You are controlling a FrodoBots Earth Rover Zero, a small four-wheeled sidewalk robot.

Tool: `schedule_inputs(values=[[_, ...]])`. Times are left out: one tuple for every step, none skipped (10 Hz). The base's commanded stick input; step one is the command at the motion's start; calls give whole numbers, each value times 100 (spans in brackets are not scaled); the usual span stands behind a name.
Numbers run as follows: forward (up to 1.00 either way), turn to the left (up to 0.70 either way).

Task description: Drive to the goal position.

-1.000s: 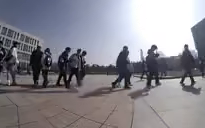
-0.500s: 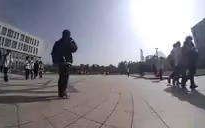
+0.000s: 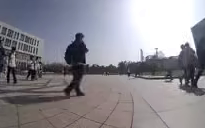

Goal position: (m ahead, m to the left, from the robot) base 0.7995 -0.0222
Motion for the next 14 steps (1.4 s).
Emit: schedule_inputs(values=[[0, -50], [0, -50], [0, 0], [0, 0], [0, 0], [0, 0], [0, 0], [0, 0], [0, 0], [0, 0], [0, 0], [1, 0], [8, 0], [29, 0]])
